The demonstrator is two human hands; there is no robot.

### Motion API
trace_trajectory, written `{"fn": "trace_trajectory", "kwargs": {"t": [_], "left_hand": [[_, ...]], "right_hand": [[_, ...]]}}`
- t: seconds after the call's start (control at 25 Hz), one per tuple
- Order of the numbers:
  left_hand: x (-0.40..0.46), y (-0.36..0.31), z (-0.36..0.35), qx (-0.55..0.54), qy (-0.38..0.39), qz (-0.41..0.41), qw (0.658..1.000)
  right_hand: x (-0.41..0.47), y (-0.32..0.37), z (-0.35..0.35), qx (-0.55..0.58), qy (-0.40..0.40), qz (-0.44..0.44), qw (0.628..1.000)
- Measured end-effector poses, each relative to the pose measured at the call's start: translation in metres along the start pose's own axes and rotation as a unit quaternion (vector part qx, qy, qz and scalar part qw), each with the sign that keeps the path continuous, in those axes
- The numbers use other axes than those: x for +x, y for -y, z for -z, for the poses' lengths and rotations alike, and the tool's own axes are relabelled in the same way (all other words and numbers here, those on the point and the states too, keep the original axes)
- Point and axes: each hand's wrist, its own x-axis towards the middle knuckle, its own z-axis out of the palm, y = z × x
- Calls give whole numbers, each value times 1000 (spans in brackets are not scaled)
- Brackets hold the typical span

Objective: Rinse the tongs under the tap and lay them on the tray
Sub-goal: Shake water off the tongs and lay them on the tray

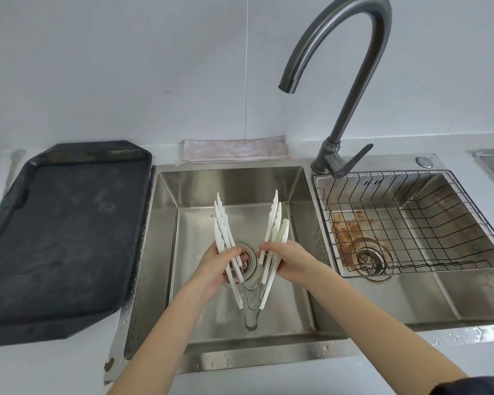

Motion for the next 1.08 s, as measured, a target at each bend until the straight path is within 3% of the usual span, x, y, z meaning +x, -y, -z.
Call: {"fn": "trace_trajectory", "kwargs": {"t": [0.48,0.8,1.08], "left_hand": [[-10,-91,94,-26,-79,-118,990],[11,-132,179,-10,-169,-100,981],[37,-127,235,61,-225,-54,971]], "right_hand": [[18,57,-126,-27,101,5,995],[58,66,-225,-65,136,-31,988],[89,50,-276,-117,144,-87,979]]}}
